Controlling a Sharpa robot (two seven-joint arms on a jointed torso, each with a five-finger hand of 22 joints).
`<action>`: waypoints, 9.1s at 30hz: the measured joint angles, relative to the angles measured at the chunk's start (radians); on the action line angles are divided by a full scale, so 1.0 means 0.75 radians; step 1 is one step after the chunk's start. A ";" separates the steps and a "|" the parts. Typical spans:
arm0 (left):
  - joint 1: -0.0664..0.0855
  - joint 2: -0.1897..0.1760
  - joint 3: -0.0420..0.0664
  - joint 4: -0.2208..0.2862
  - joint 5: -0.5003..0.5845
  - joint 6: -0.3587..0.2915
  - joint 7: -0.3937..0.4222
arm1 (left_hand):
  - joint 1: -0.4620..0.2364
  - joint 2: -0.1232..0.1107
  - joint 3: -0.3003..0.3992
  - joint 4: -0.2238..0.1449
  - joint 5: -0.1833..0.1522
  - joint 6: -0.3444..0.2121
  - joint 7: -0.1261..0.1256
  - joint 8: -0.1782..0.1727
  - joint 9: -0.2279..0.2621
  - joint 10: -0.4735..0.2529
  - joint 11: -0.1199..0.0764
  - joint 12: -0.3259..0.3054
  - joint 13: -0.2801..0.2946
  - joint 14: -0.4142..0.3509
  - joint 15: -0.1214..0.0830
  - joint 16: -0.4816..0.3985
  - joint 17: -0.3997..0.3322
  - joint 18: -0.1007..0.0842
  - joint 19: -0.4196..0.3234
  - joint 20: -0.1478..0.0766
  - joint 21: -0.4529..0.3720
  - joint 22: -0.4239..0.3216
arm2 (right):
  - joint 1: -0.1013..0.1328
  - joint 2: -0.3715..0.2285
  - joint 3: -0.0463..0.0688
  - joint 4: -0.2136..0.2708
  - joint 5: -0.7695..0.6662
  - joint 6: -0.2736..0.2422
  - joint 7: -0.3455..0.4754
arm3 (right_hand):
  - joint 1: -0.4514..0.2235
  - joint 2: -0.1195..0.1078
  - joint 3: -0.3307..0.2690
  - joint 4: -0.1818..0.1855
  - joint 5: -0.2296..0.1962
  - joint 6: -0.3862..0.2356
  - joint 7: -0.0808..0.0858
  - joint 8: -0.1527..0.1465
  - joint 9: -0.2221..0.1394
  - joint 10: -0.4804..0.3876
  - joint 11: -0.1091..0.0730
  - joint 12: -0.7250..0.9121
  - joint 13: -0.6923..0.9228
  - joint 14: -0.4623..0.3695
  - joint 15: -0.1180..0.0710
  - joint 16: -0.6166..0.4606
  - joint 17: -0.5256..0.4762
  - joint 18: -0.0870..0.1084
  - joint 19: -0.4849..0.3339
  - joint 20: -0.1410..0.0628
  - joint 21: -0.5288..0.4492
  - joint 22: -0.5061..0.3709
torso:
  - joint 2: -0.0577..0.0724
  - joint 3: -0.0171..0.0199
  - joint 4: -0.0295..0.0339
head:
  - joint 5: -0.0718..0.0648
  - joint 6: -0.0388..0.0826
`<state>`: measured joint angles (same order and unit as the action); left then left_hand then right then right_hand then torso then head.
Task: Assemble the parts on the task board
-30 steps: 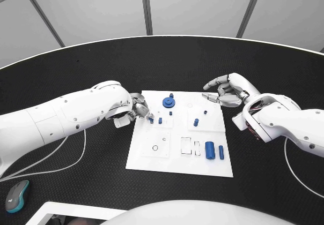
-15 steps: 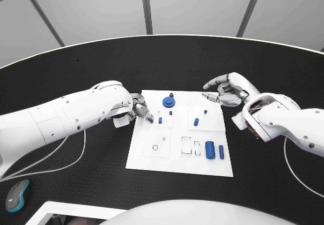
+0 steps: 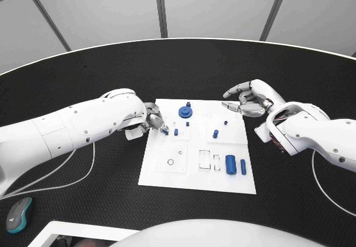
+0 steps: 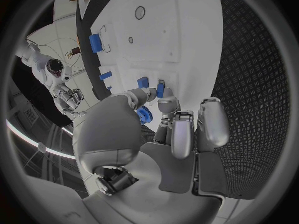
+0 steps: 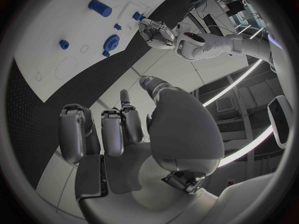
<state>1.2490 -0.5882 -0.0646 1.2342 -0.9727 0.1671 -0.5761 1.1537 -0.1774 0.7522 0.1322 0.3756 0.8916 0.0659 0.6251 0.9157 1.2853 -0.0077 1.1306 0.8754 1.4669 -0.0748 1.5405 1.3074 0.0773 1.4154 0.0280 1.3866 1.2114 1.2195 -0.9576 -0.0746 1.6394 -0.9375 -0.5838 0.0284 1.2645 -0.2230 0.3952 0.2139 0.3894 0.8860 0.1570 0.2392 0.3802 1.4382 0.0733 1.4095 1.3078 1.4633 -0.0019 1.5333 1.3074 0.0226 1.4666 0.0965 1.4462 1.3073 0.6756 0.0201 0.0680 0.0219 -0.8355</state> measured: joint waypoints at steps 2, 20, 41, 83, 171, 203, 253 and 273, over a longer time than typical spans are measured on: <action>0.000 0.001 0.000 -0.002 0.000 0.003 0.000 | 0.000 0.000 0.000 0.000 0.000 0.000 0.000 0.000 0.000 0.000 0.000 0.000 0.000 0.000 0.000 0.000 0.000 0.000 0.000 0.000 0.000 0.000 | 0.000 0.000 0.000 0.000 0.000 0.000 0.000 | 0.000 0.000 0.000 0.000 0.000 0.000 0.000 0.000 0.000 0.000 0.000 0.000 0.000 0.000 0.000 0.000 0.000 0.000 0.000 0.000 0.000 0.000 | 0.000 -0.0001 0.0001 | 0.000 0.000; 0.000 -0.004 0.000 0.009 0.000 0.017 0.002 | 0.000 0.000 0.000 0.000 0.004 0.000 0.000 0.012 0.002 0.000 0.000 0.000 0.003 0.000 0.000 0.000 0.000 0.000 0.000 0.000 0.000 -0.001 | 0.000 -0.004 0.000 0.002 0.000 0.000 -0.001 | 0.000 0.000 0.000 0.000 0.000 0.000 0.000 0.000 0.000 0.000 0.000 0.000 0.000 0.000 0.000 0.000 0.000 0.000 0.000 0.000 0.000 0.000 | 0.001 -0.0018 0.0001 | -0.001 -0.001; 0.000 0.005 0.000 -0.006 -0.001 0.059 -0.004 | -0.010 -0.010 0.000 0.000 0.004 0.000 -0.010 0.023 0.008 0.010 -0.001 0.011 0.013 0.000 0.000 0.000 0.000 0.000 0.000 0.000 0.000 -0.001 | 0.000 -0.005 0.000 0.003 0.000 0.001 -0.001 | 0.000 0.000 0.000 0.000 0.000 0.000 0.000 0.000 0.000 0.000 0.000 0.000 -0.001 0.000 0.000 0.000 0.001 0.000 0.000 0.000 0.000 0.000 | 0.001 0.0000 -0.0006 | 0.000 -0.005; 0.000 0.063 0.000 -0.067 -0.002 0.091 -0.015 | -0.007 -0.007 0.000 0.000 -0.003 0.006 -0.008 0.034 0.011 0.019 0.000 0.010 0.007 -0.003 -0.002 0.000 0.000 0.000 0.000 0.000 0.000 -0.004 | 0.000 -0.011 0.000 0.011 0.000 -0.002 0.000 | 0.000 0.000 0.000 0.000 0.007 0.000 0.000 0.000 0.000 0.000 0.000 0.000 0.000 0.000 0.000 0.000 0.000 0.000 0.000 0.000 0.000 0.000 | 0.001 0.0008 -0.0006 | -0.008 -0.014; 0.000 0.082 -0.001 -0.095 -0.050 0.121 -0.098 | -0.142 -0.091 -0.108 0.018 -0.027 0.046 -0.069 0.098 -0.030 0.070 -0.057 0.042 0.028 -0.003 -0.031 0.000 0.000 0.000 0.028 -0.028 0.031 0.070 | 0.000 -0.017 0.000 0.014 0.000 -0.006 0.000 | 0.000 0.000 0.000 0.000 0.007 0.000 0.000 0.000 0.000 0.000 0.000 0.000 -0.001 0.000 0.000 0.000 0.001 0.000 0.000 0.000 0.000 0.000 | 0.000 -0.0015 0.0001 | -0.017 -0.025; 0.000 0.044 0.000 -0.071 0.035 0.024 -0.068 | -0.197 -0.073 -0.469 0.214 -0.166 0.039 -0.048 0.112 -0.072 0.063 -0.049 0.047 0.005 -0.003 -0.031 0.000 0.000 0.000 0.033 -0.033 0.036 0.066 | 0.000 -0.013 0.000 0.006 0.000 -0.007 0.003 | 0.000 0.000 -0.002 0.002 0.007 0.000 0.000 0.000 0.000 0.000 0.000 0.000 0.000 0.000 0.000 0.000 0.000 0.000 0.000 0.000 -0.008 0.000 | 0.000 -0.0020 -0.0004 | -0.018 -0.020; -0.003 0.162 0.001 -0.133 -0.535 -0.322 0.799 | 0.258 -0.155 -0.253 -0.138 -0.099 -0.183 0.140 -0.213 -0.543 -0.622 0.156 -0.676 -0.797 -0.219 0.143 -0.329 -0.417 0.125 -0.302 0.122 -0.385 -0.529 | 0.000 -0.010 0.000 -0.014 0.000 -0.012 0.010 | 0.000 0.000 -0.004 0.004 0.007 0.000 0.000 0.000 0.000 0.000 0.000 0.000 0.000 0.000 0.000 -0.008 0.000 0.000 0.000 0.000 -0.008 0.001 | 0.002 -0.0015 -0.0006 | -0.062 0.043; -0.029 0.222 -0.008 -0.190 -0.649 -0.273 0.737 | 0.202 -0.139 -0.246 -0.206 0.138 -0.200 0.143 -0.110 -0.493 -0.642 0.165 -0.588 -0.778 -0.157 0.157 -0.211 -0.372 0.030 -0.139 0.146 0.043 -0.006 | 0.000 -0.009 0.000 -0.008 0.000 -0.014 0.009 | 0.000 0.000 -0.004 0.004 0.007 0.000 0.000 0.000 0.000 0.000 0.000 0.000 0.000 0.000 0.000 -0.008 0.000 0.000 0.000 0.000 -0.008 0.000 | 0.004 -0.0008 -0.0006 | -0.071 0.039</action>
<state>1.2272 -0.4214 -0.0705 1.0919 -1.4596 -0.0380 -0.0230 1.3050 -0.2816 0.5677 -0.0221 0.4793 0.7414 0.1730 0.5429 0.5461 0.8040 0.1160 0.6897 0.2923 1.3492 0.0433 1.3822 1.0282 0.0995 1.3112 0.1377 1.4191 1.2066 1.2196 -0.9644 -0.0745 1.6336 -0.9375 -0.5940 0.0349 1.2645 -0.2230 0.3923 0.2167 0.3948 0.8860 0.1570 0.2392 0.3802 1.4382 0.0733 1.4095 1.3075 1.4633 -0.0019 1.5274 1.3073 0.0226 1.4666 0.0965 1.4404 1.3077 0.6784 0.0196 0.0675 -0.0316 -0.8061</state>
